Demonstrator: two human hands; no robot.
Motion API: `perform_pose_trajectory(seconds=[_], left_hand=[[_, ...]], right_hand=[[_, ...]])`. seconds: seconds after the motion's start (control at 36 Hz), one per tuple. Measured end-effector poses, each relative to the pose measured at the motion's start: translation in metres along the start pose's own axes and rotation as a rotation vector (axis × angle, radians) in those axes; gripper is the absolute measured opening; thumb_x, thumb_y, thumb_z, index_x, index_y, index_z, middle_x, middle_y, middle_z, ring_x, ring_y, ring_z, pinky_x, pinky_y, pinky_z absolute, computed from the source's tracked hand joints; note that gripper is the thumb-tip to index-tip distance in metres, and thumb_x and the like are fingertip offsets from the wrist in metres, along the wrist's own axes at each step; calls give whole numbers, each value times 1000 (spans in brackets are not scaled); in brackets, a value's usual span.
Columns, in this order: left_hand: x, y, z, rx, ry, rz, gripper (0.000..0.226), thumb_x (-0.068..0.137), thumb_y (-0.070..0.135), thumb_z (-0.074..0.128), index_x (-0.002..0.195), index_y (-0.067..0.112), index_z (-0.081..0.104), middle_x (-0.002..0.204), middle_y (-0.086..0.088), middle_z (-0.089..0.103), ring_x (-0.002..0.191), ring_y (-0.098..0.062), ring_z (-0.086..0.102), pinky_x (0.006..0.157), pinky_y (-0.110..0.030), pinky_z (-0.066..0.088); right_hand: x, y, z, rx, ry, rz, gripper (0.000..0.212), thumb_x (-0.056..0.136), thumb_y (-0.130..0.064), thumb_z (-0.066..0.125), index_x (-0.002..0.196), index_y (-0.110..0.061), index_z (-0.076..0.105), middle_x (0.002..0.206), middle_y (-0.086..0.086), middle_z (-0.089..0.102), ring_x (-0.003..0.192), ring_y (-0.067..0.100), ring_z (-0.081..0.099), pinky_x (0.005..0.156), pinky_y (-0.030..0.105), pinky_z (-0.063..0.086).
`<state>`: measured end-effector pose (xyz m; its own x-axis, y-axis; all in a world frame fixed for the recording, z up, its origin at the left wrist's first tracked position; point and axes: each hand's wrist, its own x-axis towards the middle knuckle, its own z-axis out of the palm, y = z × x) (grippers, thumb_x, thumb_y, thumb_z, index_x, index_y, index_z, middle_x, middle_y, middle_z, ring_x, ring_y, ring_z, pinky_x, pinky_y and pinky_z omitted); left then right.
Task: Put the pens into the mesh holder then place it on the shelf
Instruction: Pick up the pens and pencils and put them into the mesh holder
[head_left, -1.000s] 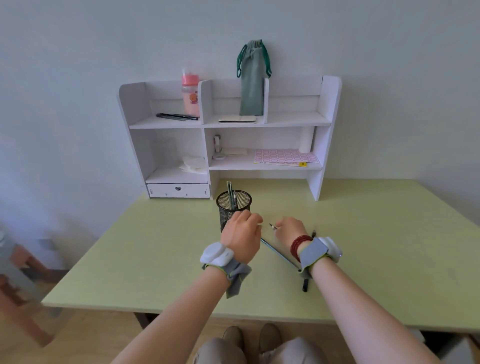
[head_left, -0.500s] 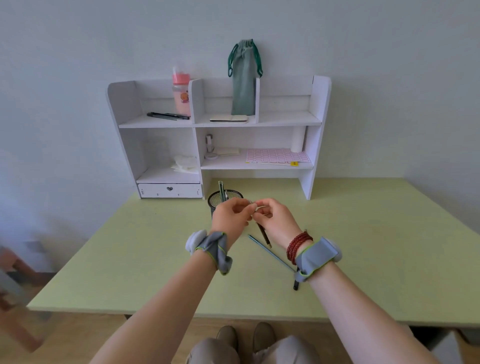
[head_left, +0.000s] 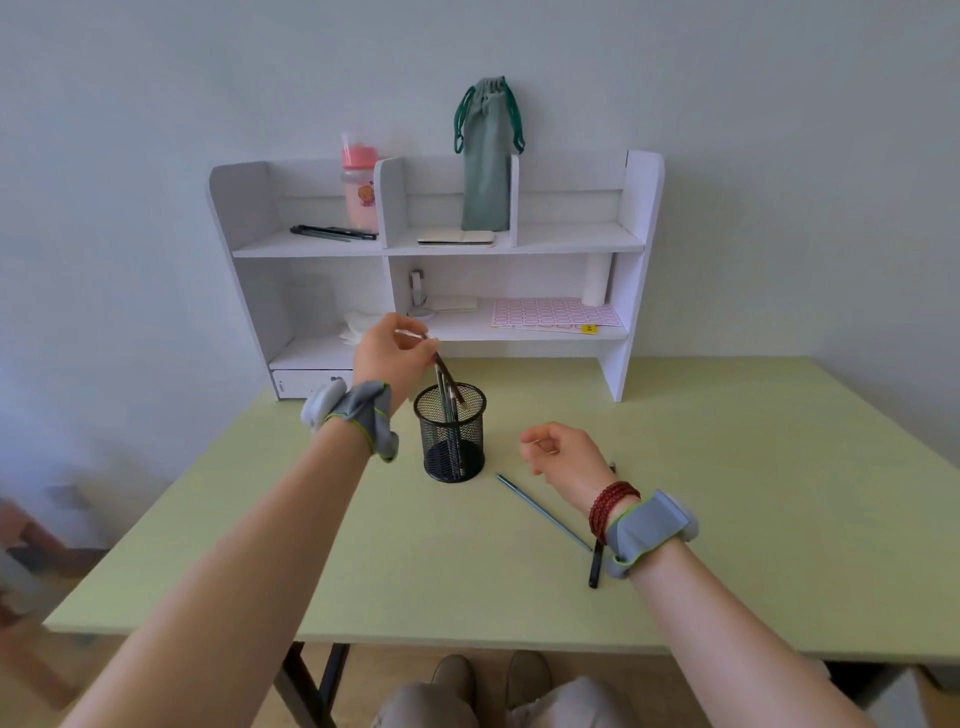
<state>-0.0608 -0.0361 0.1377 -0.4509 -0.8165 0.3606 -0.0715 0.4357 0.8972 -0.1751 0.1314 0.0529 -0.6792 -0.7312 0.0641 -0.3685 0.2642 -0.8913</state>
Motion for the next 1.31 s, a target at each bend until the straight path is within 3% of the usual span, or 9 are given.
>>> perform_pose_trajectory(seconds=[0.08, 0.22, 0.5, 0.56, 0.72, 1.03, 1.14, 1.22, 1.31], left_hand=[[8, -5, 3, 152, -37, 33, 7, 80, 14, 66, 85, 16, 62, 71, -1, 67, 64, -15, 61, 58, -23, 45], [14, -14, 15, 377, -219, 55, 10, 78, 21, 69, 83, 13, 69, 82, -5, 69, 77, -18, 61, 73, -27, 50], [16, -25, 39, 575, -368, 1, 14, 77, 27, 67, 85, 17, 73, 89, -6, 72, 80, -21, 63, 72, -27, 49], [16, -27, 42, 610, -385, -13, 17, 77, 29, 66, 86, 17, 73, 89, -7, 72, 82, -24, 64, 72, -29, 51], [13, -32, 44, 619, -394, -29, 19, 77, 32, 64, 86, 18, 73, 90, -6, 73, 80, -23, 65, 75, -30, 54], [13, -31, 46, 747, -374, -38, 20, 79, 35, 60, 81, 19, 72, 84, -9, 72, 76, -30, 65, 72, -34, 56], [15, -31, 46, 813, -387, -58, 24, 77, 39, 58, 72, 19, 70, 76, -8, 70, 68, -29, 64, 65, -32, 55], [17, -32, 45, 859, -381, -70, 31, 76, 41, 57, 64, 15, 67, 66, -8, 67, 63, -29, 64, 60, -30, 53], [14, -28, 45, 888, -391, -70, 31, 78, 40, 57, 70, 12, 69, 69, -9, 66, 64, -29, 62, 59, -28, 48]], right_hand=[[1, 3, -1, -6, -4, 11, 14, 87, -15, 57, 99, -14, 64, 77, -3, 58, 71, 16, 58, 74, 30, 48], [1, 8, -1, -58, -14, 24, 16, 86, -17, 58, 100, -14, 65, 80, -1, 59, 79, 17, 58, 81, 30, 47], [0, 19, 4, -97, -17, 47, 14, 85, -20, 60, 97, -16, 67, 68, -11, 54, 78, 14, 55, 70, 21, 40], [1, 21, 5, -98, -12, 52, 15, 84, -20, 60, 97, -16, 67, 70, -11, 54, 78, 15, 56, 74, 21, 41], [-3, 25, 7, -154, -22, 64, 21, 82, -20, 61, 101, -14, 68, 70, -15, 54, 80, 10, 55, 62, 15, 40], [-6, 30, 18, -328, -74, 52, 22, 79, -13, 66, 100, -9, 67, 92, 2, 63, 83, 10, 52, 77, 18, 40], [-6, 30, 20, -352, -65, 52, 21, 80, -12, 66, 101, -9, 66, 88, -3, 56, 83, 11, 51, 77, 19, 41], [-6, 28, 21, -374, -66, 67, 22, 81, -11, 64, 103, -8, 64, 91, 0, 57, 93, 21, 59, 85, 25, 45], [-6, 26, 22, -405, -67, 86, 23, 83, -12, 63, 105, -7, 62, 106, 10, 66, 105, 25, 60, 90, 29, 47]])
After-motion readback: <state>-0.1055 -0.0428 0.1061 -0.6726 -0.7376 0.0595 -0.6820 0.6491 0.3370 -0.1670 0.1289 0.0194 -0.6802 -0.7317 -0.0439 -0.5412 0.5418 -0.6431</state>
